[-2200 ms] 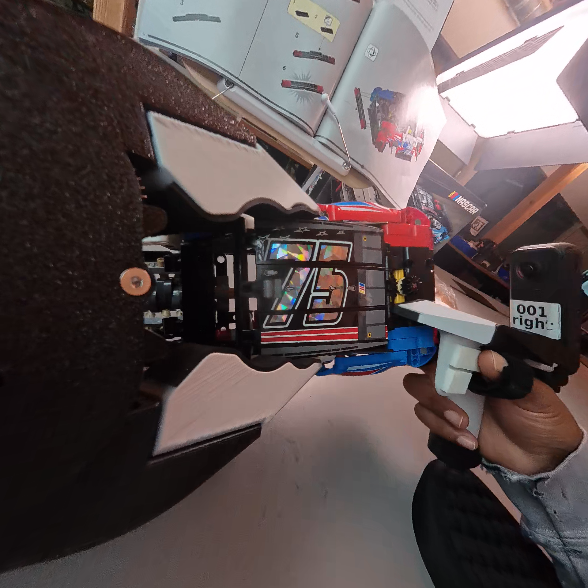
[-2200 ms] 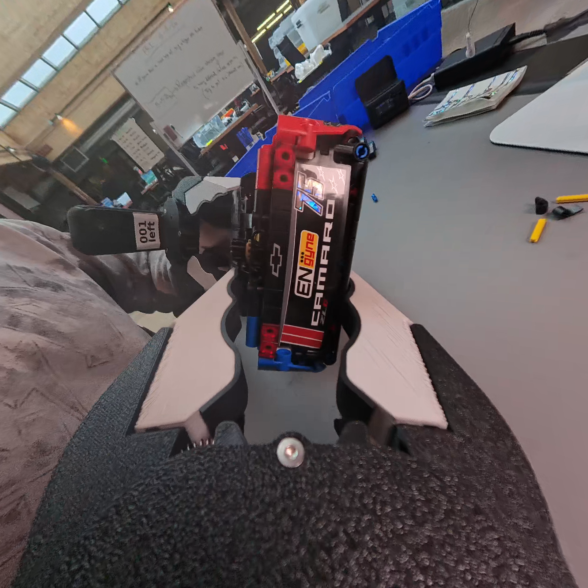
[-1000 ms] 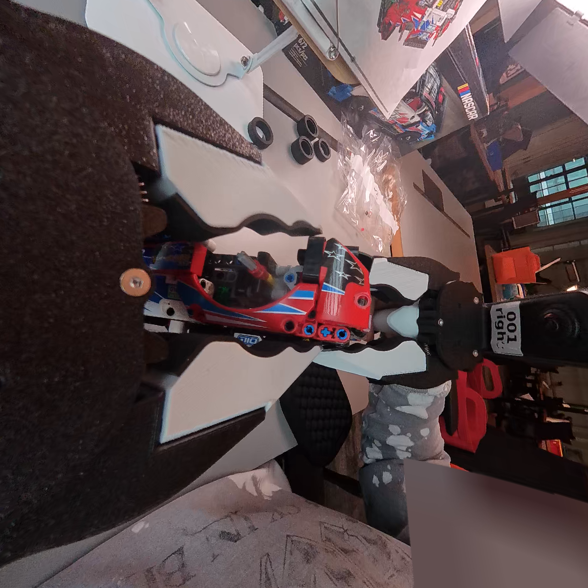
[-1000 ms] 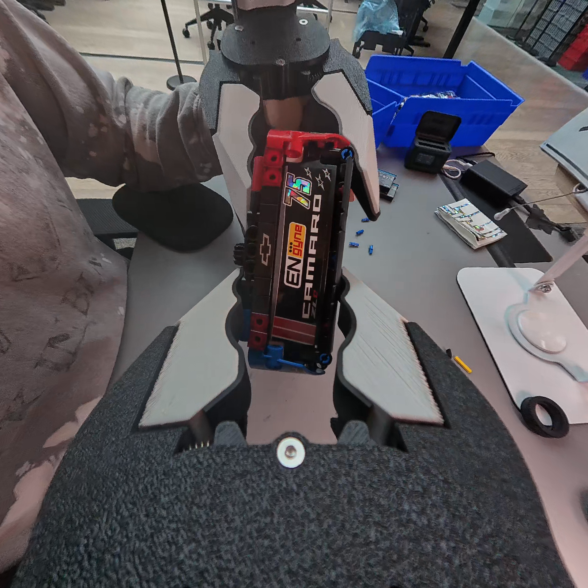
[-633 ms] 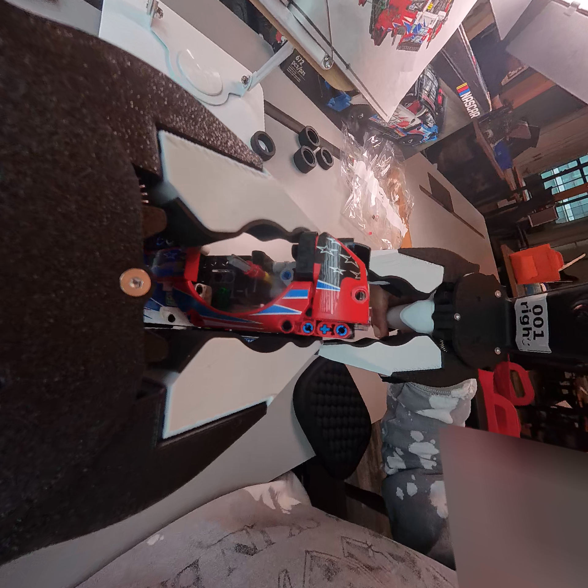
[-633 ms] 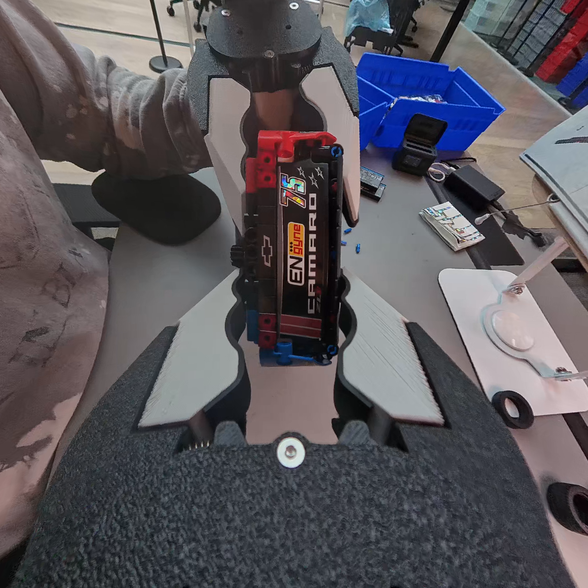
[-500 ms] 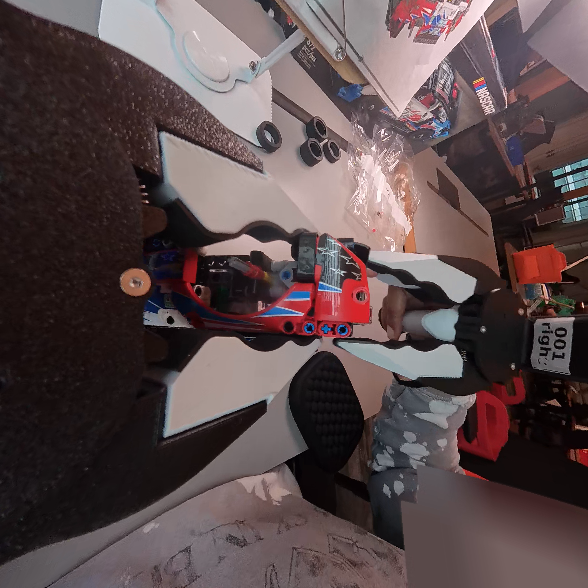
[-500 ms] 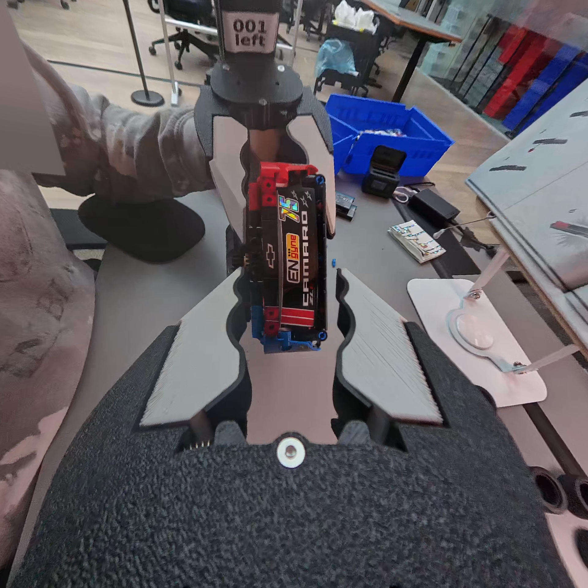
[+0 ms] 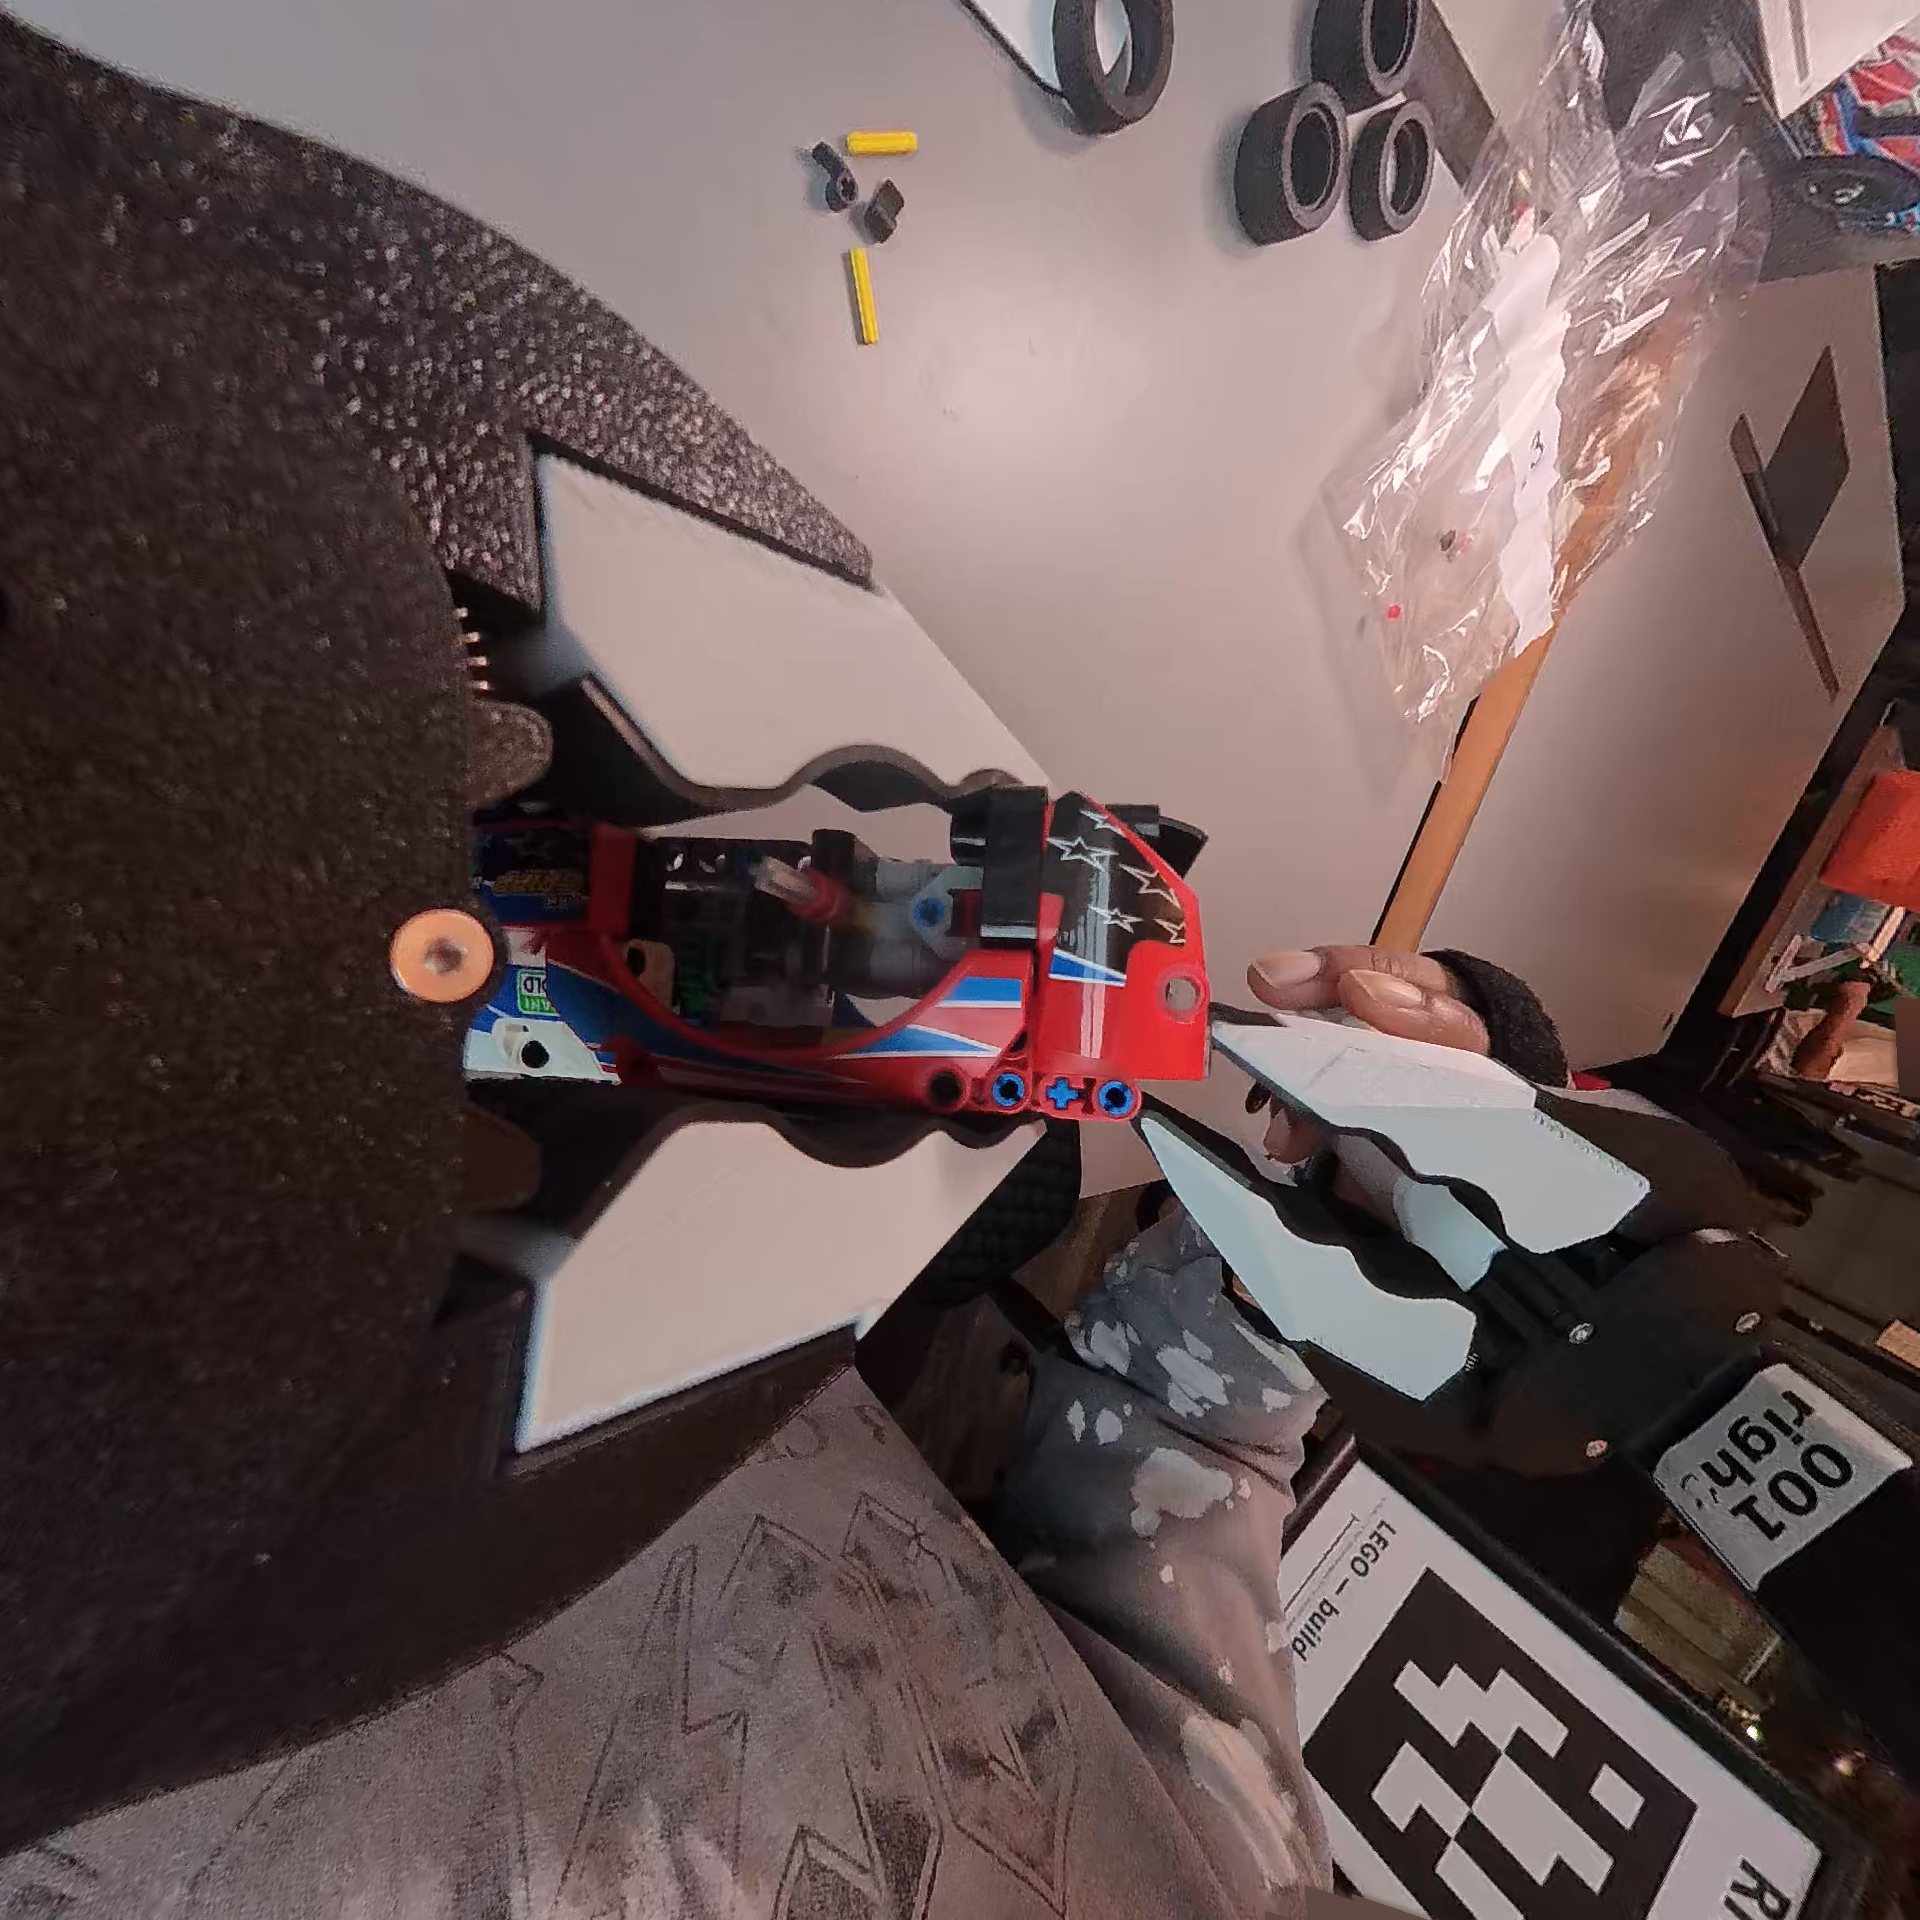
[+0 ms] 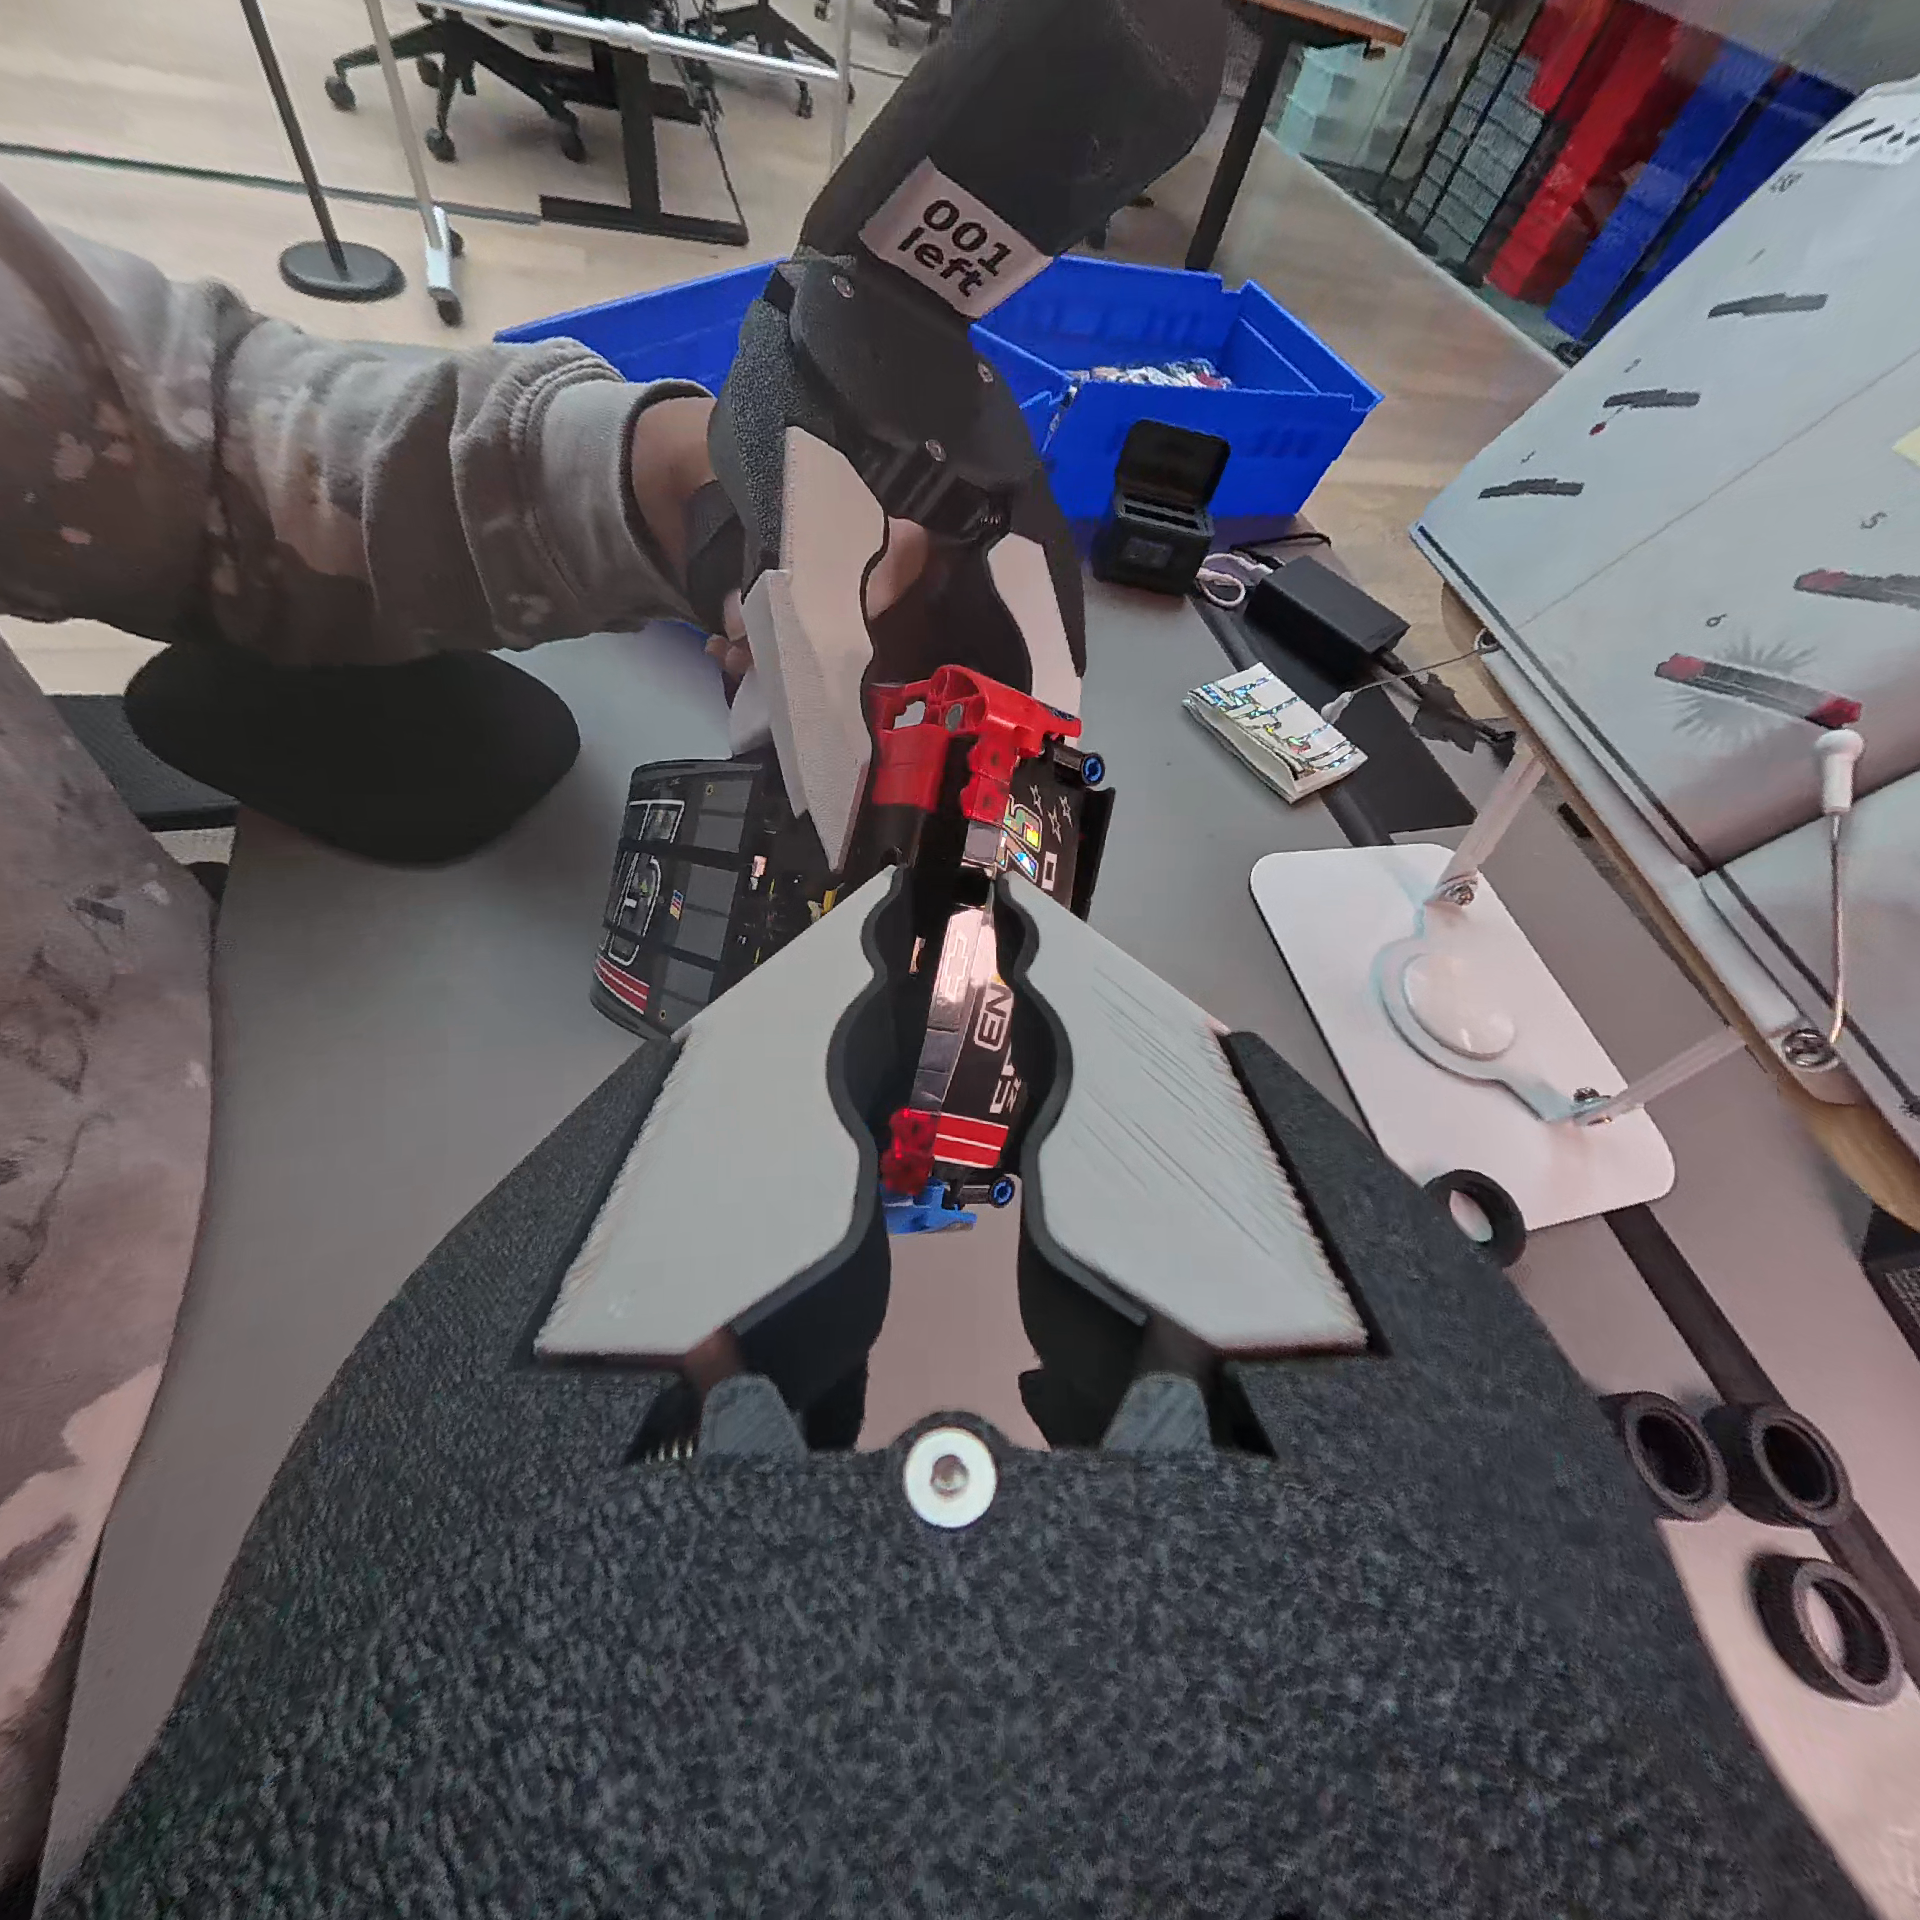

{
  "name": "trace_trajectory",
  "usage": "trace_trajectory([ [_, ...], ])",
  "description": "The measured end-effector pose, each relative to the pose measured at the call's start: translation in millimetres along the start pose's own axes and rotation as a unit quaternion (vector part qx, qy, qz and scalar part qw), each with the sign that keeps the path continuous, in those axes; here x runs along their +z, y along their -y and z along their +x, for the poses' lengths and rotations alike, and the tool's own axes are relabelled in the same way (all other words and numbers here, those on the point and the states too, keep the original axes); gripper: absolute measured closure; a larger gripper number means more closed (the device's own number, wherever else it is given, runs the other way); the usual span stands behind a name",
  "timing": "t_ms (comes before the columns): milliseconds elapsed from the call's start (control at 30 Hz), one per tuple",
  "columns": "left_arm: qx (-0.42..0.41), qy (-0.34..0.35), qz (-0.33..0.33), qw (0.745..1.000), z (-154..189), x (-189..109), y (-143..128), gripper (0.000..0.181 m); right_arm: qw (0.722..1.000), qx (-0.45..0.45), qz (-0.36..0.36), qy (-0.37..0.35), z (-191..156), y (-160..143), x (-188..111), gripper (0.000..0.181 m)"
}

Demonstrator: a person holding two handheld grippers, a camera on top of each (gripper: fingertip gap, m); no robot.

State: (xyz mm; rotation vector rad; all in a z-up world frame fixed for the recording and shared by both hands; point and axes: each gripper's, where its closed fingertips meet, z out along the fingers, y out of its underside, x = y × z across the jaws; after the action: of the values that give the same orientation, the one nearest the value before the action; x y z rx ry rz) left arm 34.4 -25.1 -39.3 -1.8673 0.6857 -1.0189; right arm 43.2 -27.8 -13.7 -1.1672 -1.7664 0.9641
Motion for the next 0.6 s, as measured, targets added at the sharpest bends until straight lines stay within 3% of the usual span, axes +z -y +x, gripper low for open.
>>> trace_trajectory([
  [367,-0.040,0.008,0.009,0.999,-8.3,2.9,-1.7,0.128,0.999,-0.017,-0.045,0.004,11.5,-5.0,6.8,0.170],
  [533,-0.009,-0.005,0.001,1.000,4.0,1.4,-3.2,0.128,0.997,-0.002,-0.043,0.066,3.1,1.1,4.4,0.162],
  [600,0.006,-0.006,-0.006,1.000,8.4,1.9,-4.3,0.128,0.994,-0.016,-0.051,0.096,-6.4,2.1,2.9,0.170],
])
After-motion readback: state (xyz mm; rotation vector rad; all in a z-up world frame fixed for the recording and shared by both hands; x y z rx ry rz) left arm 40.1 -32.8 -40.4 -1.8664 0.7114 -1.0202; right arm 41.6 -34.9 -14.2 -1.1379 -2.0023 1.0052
